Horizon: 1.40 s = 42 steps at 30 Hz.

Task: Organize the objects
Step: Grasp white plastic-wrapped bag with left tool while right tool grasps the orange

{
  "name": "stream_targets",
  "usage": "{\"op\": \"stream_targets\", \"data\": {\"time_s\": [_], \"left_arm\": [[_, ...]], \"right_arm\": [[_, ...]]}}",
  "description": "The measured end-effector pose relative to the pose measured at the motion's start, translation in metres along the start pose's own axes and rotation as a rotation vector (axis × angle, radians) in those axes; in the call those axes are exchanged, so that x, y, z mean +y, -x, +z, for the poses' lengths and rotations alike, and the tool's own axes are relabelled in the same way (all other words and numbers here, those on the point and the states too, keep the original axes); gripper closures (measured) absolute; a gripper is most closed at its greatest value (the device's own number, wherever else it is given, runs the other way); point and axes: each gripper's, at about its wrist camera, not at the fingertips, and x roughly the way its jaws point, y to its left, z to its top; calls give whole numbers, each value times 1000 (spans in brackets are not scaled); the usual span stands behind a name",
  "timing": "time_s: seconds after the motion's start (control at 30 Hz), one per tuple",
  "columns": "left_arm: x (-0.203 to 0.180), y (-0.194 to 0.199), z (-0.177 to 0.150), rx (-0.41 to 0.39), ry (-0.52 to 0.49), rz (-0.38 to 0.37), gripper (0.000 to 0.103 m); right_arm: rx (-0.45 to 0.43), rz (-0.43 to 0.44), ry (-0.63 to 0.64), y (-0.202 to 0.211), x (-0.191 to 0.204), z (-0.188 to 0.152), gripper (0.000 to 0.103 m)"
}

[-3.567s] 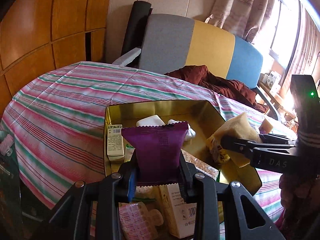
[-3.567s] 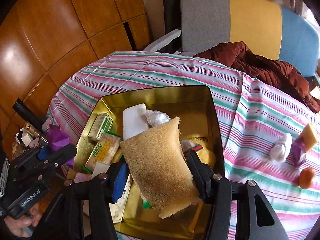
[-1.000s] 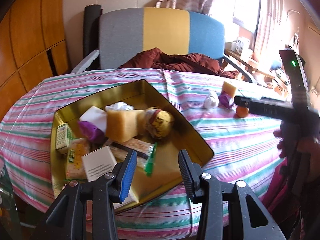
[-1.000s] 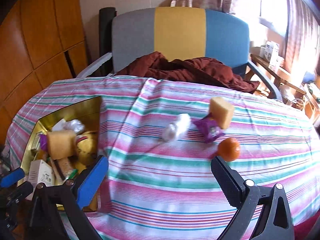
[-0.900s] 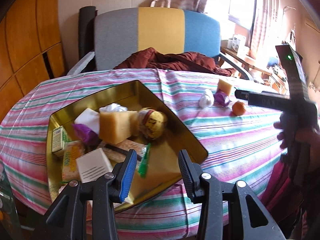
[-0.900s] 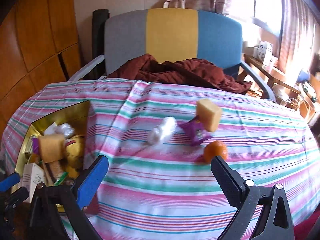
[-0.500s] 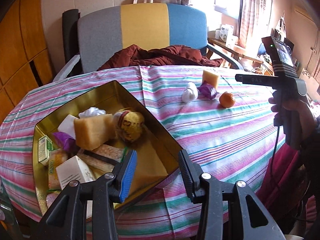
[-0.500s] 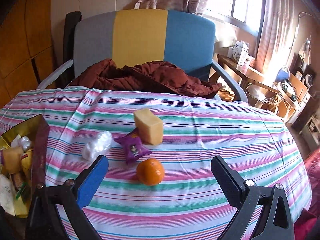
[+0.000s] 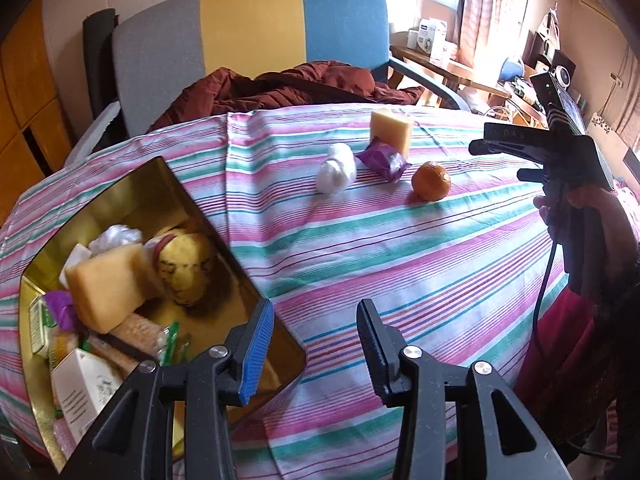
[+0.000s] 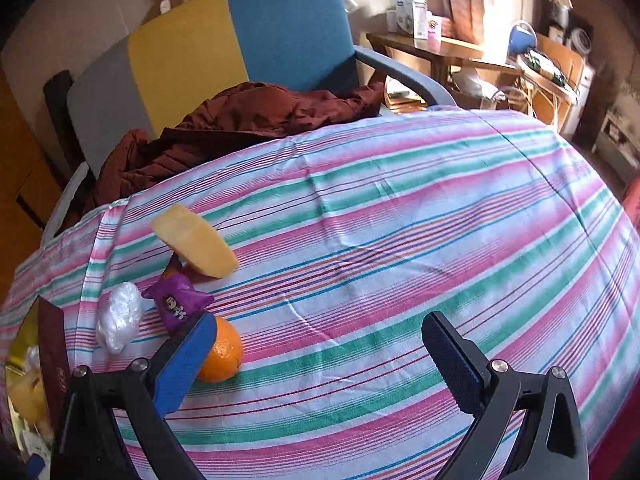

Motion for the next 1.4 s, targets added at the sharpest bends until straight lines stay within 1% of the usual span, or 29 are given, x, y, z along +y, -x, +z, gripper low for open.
{"op": "stream_targets", "data": {"time_s": [0.1, 0.2, 0.37, 0.47, 0.63, 0.83, 1.0, 1.13, 1.23, 1.4], "left_arm": [[-5, -12, 9, 17, 0, -21, 60], [-7, -23, 19, 27, 3, -25, 60], [-10, -37, 37, 36, 14, -42, 60], [-11, -49, 48, 48, 24, -37, 60], [-9, -62, 69, 43, 44, -42, 60], [-10, -83, 92, 51, 33, -42, 60], [-12, -101, 111, 57, 14, -60, 58], [-11, -119, 121, 74, 5, -59, 58], [-13, -127, 126, 77, 0, -74, 58], [-17, -143, 133, 93, -16, -72, 58]], "right_arm": [[27, 8, -46, -4, -9, 0, 0], [47, 19, -50, -7, -8, 0, 0], [50, 36, 13, -6, 7, -2, 0], [48, 33, 42, -5, 12, -4, 0], [52, 102, 79, -6, 24, -6, 0], [59, 138, 153, -10, 44, -10, 0], [81, 167, 173, -18, 52, -13, 0], [108, 187, 185, -26, 58, -14, 1], [117, 177, 196, -32, 61, -15, 1], [125, 187, 184, -37, 60, -13, 3]]}}
